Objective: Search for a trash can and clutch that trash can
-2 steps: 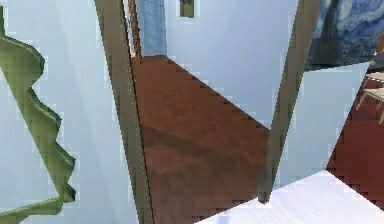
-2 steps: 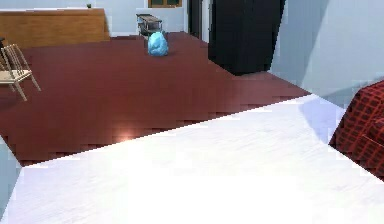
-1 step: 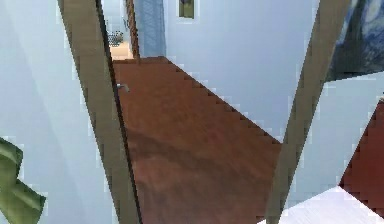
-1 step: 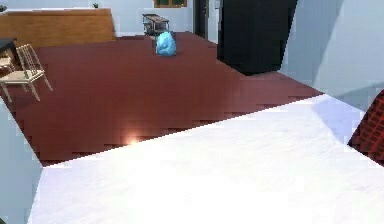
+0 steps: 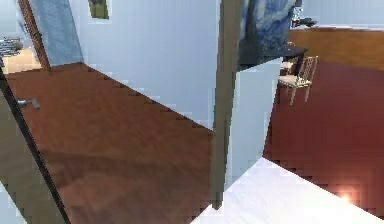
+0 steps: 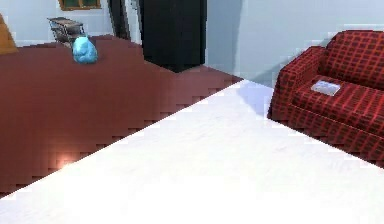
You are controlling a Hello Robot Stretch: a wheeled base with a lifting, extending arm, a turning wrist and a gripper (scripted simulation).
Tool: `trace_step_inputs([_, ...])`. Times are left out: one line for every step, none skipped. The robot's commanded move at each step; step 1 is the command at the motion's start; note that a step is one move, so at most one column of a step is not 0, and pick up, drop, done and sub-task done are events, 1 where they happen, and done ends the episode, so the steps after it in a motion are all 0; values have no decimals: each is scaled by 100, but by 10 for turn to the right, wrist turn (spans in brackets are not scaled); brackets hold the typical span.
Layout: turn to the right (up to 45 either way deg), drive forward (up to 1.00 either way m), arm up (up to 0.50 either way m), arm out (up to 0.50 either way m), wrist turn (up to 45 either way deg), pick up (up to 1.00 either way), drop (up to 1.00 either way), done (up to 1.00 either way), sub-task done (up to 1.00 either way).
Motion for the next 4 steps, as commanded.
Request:
trace_step_inputs([0, 80, 0, 0, 0, 0, 0, 0, 0])
trace_step_inputs([-450, 0, 0, 0, 0, 0, 0, 0, 0])
trace_step_inputs([-60, 0, 0, 0, 0, 0, 0, 0, 0])
trace_step_inputs([0, 100, 0, 0, 0, 0, 0, 0, 0])
